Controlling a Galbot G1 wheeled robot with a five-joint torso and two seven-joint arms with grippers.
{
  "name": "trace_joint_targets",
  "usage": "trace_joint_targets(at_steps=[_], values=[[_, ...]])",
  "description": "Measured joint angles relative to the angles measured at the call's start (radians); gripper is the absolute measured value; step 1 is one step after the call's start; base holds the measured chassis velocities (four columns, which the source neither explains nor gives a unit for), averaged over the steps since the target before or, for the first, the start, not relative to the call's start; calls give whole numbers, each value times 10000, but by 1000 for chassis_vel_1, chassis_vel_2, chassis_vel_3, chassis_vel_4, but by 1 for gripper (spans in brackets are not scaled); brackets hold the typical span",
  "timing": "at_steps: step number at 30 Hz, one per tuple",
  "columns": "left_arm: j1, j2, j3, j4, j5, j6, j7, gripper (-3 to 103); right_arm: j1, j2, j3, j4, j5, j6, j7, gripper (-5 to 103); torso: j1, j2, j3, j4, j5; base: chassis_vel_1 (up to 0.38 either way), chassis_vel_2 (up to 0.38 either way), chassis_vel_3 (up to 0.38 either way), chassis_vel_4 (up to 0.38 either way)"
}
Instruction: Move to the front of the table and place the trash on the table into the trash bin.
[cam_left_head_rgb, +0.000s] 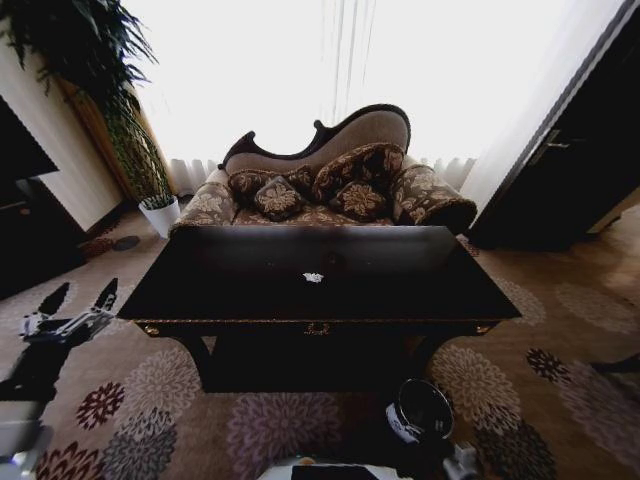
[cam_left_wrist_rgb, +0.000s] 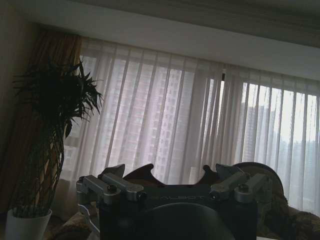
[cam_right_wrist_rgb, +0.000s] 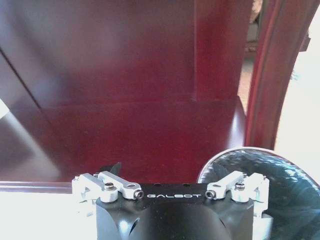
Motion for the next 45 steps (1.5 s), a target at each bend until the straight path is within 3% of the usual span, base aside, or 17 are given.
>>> trace_joint_targets(at_steps=[3, 5, 14, 24, 33, 38, 45], values=[[-163, -58, 196, 49, 108, 5, 0, 100, -753, 308, 94, 1005, 28, 4, 104, 100, 0, 1, 0, -2, 4, 0, 0, 0, 0], [-325, -91, 374, 124, 213, 8, 0, 100, -1622, 664, 271, 2327, 91, -57, 635, 100, -1, 0, 0, -3, 2, 0, 0, 0, 0], [-603, 123, 442, 422, 156, 9, 0, 100, -3189, 986, 955, 5573, 388, -116, 1714, 100, -1, 1, -1, 0, 1, 0, 0, 0, 0], [-906, 317, 719, 715, 173, 9, 0, 100, -4019, 1109, 2473, 8815, 1470, -995, 2405, 100, 0, 0, 0, 0, 0, 0, 0, 0, 0], [-957, 565, 567, 917, 16, 15, -5, 100, -4114, 1063, 3324, 10450, 2441, -1560, 2833, 100, 0, 1, 0, -1, 1, 0, 0, 0, 0], [-857, 508, 483, 1022, 88, -2, -1, 100, -3510, 695, 3737, 11192, 3392, -2280, 3307, 100, 0, 1, 1, -1, 2, 0, 0, 0, 0], [-546, 144, 391, 922, 294, -88, 28, 100, -1617, -1337, 3956, 11697, 4870, -3878, 4158, 100, 1, 0, 1, 1, 4, 0, 0, 0, 0]])
